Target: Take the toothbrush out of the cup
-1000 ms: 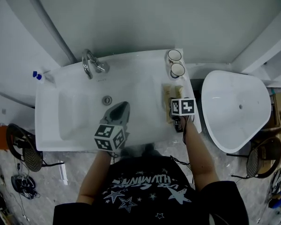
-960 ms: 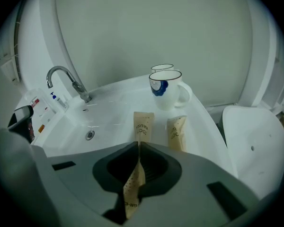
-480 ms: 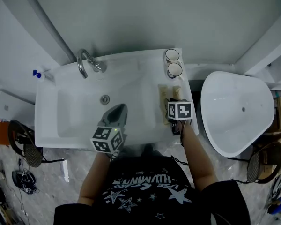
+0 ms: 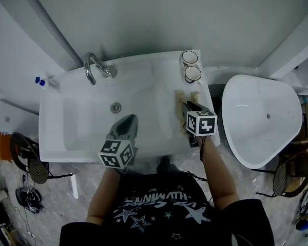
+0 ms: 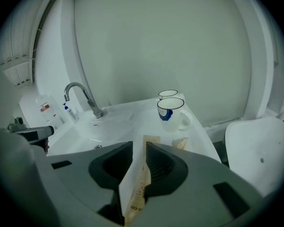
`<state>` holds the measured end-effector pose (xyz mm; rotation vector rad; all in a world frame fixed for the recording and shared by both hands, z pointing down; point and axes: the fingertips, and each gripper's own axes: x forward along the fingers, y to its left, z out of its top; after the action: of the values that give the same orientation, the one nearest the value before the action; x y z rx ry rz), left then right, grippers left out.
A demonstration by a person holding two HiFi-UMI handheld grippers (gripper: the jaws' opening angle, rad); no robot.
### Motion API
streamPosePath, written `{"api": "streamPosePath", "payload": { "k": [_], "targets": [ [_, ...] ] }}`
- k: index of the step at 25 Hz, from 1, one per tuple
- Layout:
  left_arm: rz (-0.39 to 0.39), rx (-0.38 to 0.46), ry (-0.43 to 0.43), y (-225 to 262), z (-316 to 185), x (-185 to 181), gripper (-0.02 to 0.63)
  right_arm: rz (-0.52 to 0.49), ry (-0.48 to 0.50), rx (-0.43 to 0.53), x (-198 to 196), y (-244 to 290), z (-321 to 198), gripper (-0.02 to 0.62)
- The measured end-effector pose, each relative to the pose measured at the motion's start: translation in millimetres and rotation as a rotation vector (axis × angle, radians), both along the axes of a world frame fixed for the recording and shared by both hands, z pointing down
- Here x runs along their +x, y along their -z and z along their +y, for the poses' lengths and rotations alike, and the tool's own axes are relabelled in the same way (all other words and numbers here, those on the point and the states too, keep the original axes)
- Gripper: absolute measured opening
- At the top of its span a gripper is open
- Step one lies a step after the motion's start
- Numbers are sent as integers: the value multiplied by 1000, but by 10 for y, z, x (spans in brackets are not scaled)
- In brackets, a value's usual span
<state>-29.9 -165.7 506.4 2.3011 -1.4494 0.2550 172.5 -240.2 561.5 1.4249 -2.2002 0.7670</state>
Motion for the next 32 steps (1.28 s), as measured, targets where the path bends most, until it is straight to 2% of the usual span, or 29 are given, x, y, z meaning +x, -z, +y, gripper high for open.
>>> {"api": "streamPosePath", "payload": {
  "k": [7, 12, 18, 32],
  "targets": [
    [12, 12, -89, 48, 92, -379, 29, -38, -113, 78, -292, 276, 156, 73],
    [25, 36, -133, 113, 176, -749, 29, -42, -109, 116, -724, 406, 353, 31],
    [44, 40, -171, 92, 295, -1119, 29, -65, -102, 168, -1163, 469, 606, 23],
    [78, 39, -353, 30, 865, -1783, 29, -56, -237, 158, -1934, 381, 1585, 18]
  ]
}}
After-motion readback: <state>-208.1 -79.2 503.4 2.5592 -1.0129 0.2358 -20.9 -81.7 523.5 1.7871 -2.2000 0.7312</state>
